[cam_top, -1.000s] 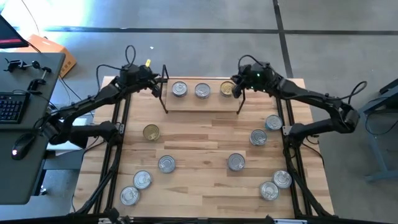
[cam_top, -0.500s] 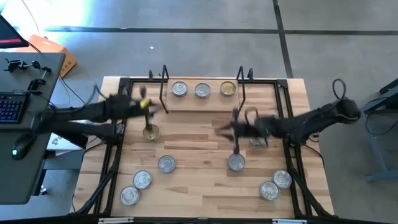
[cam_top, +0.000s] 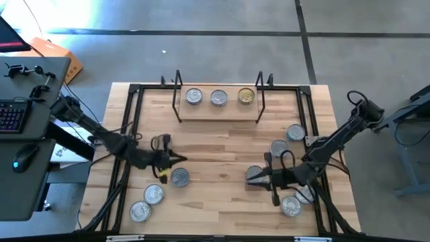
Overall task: Stack canned seafood by type on shelf
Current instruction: Put the blue tuna can on the shelf aligned with the other blue tuna can
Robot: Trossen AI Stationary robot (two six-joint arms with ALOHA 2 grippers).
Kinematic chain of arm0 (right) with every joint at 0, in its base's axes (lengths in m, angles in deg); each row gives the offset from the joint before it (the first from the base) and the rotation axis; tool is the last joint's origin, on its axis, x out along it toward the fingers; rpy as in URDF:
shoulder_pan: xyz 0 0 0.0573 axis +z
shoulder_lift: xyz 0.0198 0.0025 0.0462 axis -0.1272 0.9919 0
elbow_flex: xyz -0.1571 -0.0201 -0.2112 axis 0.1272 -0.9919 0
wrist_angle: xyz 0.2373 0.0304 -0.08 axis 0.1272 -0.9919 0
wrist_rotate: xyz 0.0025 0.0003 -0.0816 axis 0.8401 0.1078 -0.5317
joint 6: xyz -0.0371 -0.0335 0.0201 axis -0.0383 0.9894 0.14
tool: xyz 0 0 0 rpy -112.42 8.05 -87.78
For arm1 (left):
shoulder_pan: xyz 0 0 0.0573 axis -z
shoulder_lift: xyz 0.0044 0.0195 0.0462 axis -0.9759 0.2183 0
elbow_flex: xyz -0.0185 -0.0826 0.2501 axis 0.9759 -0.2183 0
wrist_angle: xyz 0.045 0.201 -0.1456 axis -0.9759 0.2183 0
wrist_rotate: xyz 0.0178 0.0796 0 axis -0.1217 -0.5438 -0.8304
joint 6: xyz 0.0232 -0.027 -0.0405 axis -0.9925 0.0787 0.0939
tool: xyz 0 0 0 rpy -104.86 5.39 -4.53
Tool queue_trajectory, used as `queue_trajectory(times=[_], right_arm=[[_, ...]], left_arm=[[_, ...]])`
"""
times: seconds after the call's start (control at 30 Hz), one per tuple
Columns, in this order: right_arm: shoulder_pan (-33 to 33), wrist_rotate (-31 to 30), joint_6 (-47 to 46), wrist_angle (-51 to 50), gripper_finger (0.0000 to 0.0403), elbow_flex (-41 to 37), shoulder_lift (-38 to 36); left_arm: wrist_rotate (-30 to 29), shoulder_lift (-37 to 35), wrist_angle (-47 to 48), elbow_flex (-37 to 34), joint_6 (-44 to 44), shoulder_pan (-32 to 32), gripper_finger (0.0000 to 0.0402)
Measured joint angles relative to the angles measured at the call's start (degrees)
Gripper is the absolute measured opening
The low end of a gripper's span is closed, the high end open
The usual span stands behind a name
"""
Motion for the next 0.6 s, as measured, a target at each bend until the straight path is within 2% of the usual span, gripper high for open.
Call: queue_trajectory(times=[0.07, 0.13, 0.23, 0.4, 0.47, 0.6], right_arm=[[-0.5, 0.0, -2.4, -1.3, 0.0046, 0.0, 0.0], [-1.5, -0.1, -3.6, -2.7, 0.0046, 0.0, 0.2], [-3.5, 0.0, -3.8, -3.6, 0.0046, 0.0, 1.6], [-8.2, 0.0, -3.8, -2.3, 0.0046, 0.0, 7.1], [-10.2, 0.0, -3.9, 0.3, 0.0046, 0.0, 10.3], [-14.1, 1.0, -4.9, 9.1, 0.0046, 0.0, 17.7]], left_arm=[[-0.1, 1.2, 2.0, 0.2, 4.0, 1.7, 0.0], [-0.2, 2.1, 8.4, 1.4, 9.7, 3.4, 0.0001], [-1.7, 2.9, 19.1, 3.6, 21.9, 5.1, 0.0001], [-5.1, 3.1, 30.5, 4.2, 42.8, 5.4, 0.0002], [-4.7, 3.1, 33.5, 4.2, 47.3, 5.4, 0.001], [-2.0, 4.5, 34.0, 4.2, 48.9, 5.5, 0.0043]])
